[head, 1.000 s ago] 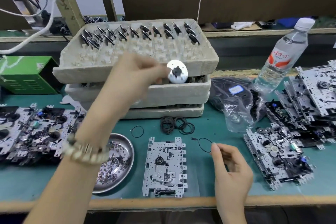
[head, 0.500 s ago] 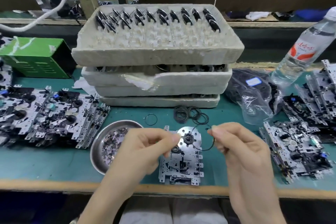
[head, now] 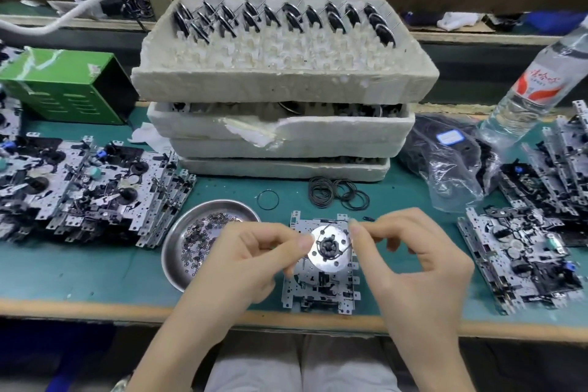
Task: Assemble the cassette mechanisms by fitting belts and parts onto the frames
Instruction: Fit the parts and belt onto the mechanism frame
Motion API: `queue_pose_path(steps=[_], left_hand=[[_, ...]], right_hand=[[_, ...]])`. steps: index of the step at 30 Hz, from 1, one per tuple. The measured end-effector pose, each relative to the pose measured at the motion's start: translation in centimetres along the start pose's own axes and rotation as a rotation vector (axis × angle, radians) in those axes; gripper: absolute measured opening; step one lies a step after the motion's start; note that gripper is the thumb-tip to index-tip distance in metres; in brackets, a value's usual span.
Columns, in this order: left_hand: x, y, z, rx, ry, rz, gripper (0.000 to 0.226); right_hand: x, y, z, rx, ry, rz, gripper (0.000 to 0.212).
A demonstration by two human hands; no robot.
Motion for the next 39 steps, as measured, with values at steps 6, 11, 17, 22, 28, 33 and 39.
queue_pose_path(steps=[6,11,17,22,28,33,39], left_hand=[[-0.1,-1.0,0.2,0.270,0.017,-0.155,0.020],[-0.3,-1.6,0.0,0.624,0.175,-0.571,0.018],[0.5,-2.8,-0.6,1.009,0.193,-0.984,0.004],[0.9,-2.6,-1.6,1.250,0.200,-1.315,0.011],[0.2,-2.0,-3.1,1.240,0.162,-1.476,0.005],[0.1,-2.6,-3.9,1.256,0.205,-1.454,0.006],[0.0,-2.6,-4.0,1.281,0.253,-1.426,0.013]], right_hand=[[-0.7,0.6,-0.5,0.194,-0.101,-0.188,0.019],[-0.8,2.6,-0.8,0.751,-0.521,-0.895,0.013],[-0.7,4.2,-1.1,0.801,-0.771,-0.899,0.018],[-0.6,5.7,-1.6,0.615,-0.833,-0.569,0.033],[0.3,6.8,-1.6,0.530,-0.728,-0.515,0.027],[0.8,7.6,-1.4,0.517,-0.709,-0.494,0.028],[0.7,7.5,-1.3,0.450,-0.714,-0.462,0.033]])
Point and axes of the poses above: each hand's wrist, its own z-axis away from the middle knuckle, its own x-axis out of the palm, y = z × x, the point moved 2 cm from there along -z, towards the middle knuckle, and after that the axes turned 10 degrees about -x, right-handed, at the moved point
